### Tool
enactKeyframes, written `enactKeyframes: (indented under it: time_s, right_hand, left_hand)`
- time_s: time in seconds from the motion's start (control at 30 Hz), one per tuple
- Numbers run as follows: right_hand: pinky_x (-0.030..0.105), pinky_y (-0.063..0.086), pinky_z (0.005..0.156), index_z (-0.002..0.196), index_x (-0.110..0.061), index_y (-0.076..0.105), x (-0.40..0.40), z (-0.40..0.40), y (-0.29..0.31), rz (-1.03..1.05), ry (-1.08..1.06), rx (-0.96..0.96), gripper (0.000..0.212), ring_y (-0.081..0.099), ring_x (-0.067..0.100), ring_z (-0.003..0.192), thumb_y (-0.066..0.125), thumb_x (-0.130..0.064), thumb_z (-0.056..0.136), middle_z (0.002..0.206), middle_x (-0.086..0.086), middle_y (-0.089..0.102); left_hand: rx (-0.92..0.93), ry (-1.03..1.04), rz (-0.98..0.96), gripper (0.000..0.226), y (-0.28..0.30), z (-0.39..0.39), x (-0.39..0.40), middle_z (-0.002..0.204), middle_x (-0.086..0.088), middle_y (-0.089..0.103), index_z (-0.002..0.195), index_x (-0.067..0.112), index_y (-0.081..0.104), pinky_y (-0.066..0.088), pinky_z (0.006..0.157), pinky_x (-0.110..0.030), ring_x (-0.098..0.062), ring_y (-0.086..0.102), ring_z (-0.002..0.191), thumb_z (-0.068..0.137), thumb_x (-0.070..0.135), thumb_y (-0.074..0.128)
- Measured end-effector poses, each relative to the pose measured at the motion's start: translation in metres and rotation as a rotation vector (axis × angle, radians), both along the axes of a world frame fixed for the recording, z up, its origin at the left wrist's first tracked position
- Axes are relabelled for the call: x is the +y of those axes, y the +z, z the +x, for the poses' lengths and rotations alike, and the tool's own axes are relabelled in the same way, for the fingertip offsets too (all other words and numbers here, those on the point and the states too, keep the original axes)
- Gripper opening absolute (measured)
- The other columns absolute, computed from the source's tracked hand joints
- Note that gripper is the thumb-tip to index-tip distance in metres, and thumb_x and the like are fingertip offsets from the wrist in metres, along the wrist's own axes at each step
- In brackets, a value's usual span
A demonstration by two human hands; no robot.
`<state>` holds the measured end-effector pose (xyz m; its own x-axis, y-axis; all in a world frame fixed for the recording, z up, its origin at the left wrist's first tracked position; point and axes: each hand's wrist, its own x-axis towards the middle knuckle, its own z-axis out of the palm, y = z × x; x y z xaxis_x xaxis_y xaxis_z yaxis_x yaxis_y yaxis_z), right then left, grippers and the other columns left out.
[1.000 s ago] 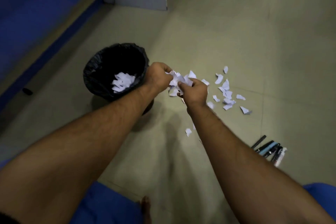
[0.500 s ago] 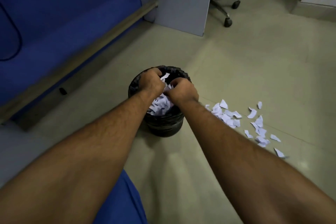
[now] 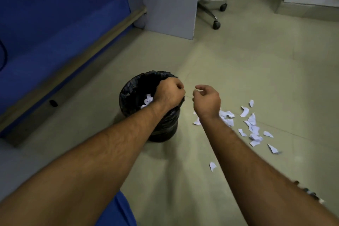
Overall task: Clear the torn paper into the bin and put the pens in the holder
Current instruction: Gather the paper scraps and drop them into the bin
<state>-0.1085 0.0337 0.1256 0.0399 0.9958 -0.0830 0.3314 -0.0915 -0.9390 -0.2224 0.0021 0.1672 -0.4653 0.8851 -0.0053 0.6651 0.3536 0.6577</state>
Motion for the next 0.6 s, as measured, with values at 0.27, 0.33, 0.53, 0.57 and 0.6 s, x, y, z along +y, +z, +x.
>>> enactKeyframes:
  time_s: [0.27,0.33,0.53,0.57,0.6]
  right_hand:
    - [0.035,0.056,0.08,0.102,-0.024,0.069,0.001,0.116,-0.083,-0.179,-0.13,-0.071,0.021,0.07,0.022,0.083,0.06,-0.023,0.083,0.086,-0.003,0.074]
    - [0.026,0.048,0.077,0.106,-0.022,0.07,-0.005,0.144,-0.106,-0.215,-0.144,-0.141,0.022,0.067,0.021,0.087,0.06,-0.022,0.085,0.087,-0.004,0.072]
    - [0.028,0.043,0.082,0.115,-0.017,0.069,-0.028,0.201,-0.178,-0.241,-0.115,-0.34,0.029,0.064,0.028,0.102,0.064,-0.023,0.087,0.106,0.005,0.072]
    - [0.03,0.045,0.084,0.117,-0.016,0.067,-0.031,0.206,-0.189,-0.224,-0.103,-0.375,0.031,0.064,0.028,0.104,0.064,-0.023,0.087,0.11,0.007,0.07]
    - [0.033,0.046,0.087,0.12,-0.016,0.066,-0.033,0.214,-0.202,-0.204,-0.095,-0.424,0.035,0.062,0.03,0.108,0.065,-0.024,0.087,0.115,0.008,0.067]
  left_hand:
    - [-0.168,-0.089,-0.121,0.03,-0.108,0.128,0.0,0.106,-0.007,0.071,0.112,0.016,0.067,0.05,0.083,-0.028,-0.027,0.063,0.106,0.083,0.02,0.06]
    - [-0.15,-0.143,-0.211,0.036,-0.138,0.151,-0.004,0.116,-0.008,0.068,0.12,0.014,0.063,0.049,0.091,-0.031,-0.027,0.061,0.112,0.085,0.018,0.06]
    - [0.029,-0.327,-0.426,0.049,-0.2,0.187,-0.015,0.133,-0.012,0.051,0.13,0.014,0.052,0.045,0.098,-0.038,-0.032,0.049,0.125,0.084,0.024,0.062]
    - [0.059,-0.341,-0.441,0.051,-0.209,0.188,-0.014,0.134,-0.012,0.05,0.132,0.014,0.05,0.045,0.1,-0.04,-0.033,0.047,0.126,0.084,0.026,0.062]
    - [0.082,-0.355,-0.443,0.052,-0.218,0.191,-0.012,0.134,-0.013,0.049,0.133,0.014,0.049,0.044,0.101,-0.041,-0.033,0.045,0.127,0.085,0.026,0.061]
